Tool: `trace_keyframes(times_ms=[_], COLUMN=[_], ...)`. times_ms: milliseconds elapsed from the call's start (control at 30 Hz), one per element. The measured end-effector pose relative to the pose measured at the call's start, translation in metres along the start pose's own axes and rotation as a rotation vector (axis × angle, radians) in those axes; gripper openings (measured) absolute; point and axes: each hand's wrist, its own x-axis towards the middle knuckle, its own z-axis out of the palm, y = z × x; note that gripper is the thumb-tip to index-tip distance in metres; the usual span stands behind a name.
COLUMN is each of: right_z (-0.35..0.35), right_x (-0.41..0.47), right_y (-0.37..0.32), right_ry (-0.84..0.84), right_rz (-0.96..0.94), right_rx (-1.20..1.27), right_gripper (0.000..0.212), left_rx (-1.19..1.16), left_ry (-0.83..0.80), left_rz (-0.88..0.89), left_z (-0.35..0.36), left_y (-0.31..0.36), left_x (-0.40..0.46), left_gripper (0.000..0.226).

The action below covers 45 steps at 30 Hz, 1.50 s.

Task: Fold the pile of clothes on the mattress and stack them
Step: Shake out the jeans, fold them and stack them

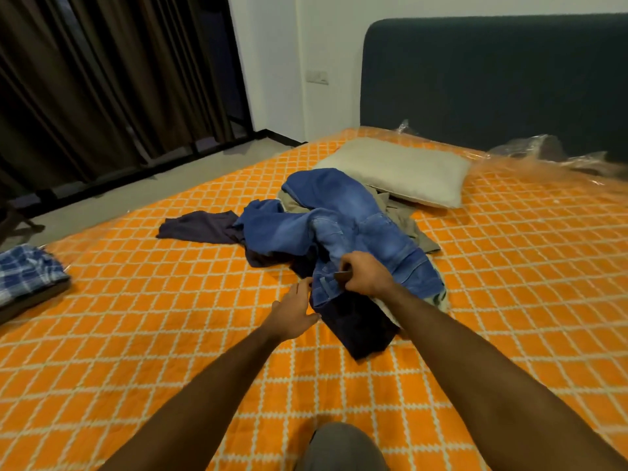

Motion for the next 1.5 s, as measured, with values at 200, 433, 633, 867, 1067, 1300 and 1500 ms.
trace_keyframes(times_ms=[200,433,633,867,1067,1300,1500], right_z=[-0.08,-0.135,-0.055,-0.062,-0.152,-0.287,-0.352], right_x=[-0.007,-0.022,-0.04,-0.045,-0.018,-0.04,-0.07], right_y=[-0.066,-0.164,-0.215,-0.296,-0.316,-0.403,-0.446], right_ry=[0.082,0.277,0.279,0.212,0.38,0.144,-0.217], right_rz=[-0.203,-0.306,-0.312,-0.221,-0.235,-0.355,-0.728], right_rx=[0.385,0.804,0.365,0.426,0.81,1.148,1.087], right_gripper=[0.016,0.06,0.079,0.014,0.031,0.031,0.088], left_rx=[-0.541,-1.011,-0.875,-0.685,-0.604,-0.538,-0.305], left_ry=[0.162,0.748,1.104,1.255,1.417,1.6,1.645], left_rz=[0.096,-0.04,-0.038,0.015,-0.005,0.02,0.305], left_z=[-0.036,-0.187,-0.332,-0.414,-0.488,-0.562,-0.598], left_y=[0.022,0.088,0.089,0.072,0.023,0.016,0.032], left_x=[0.005,-0.026,-0.076,-0.148,-0.226,-0.295,-0.376], left_gripper=[0.084,0.014,0.048,0.03,0.012,0.028,0.037])
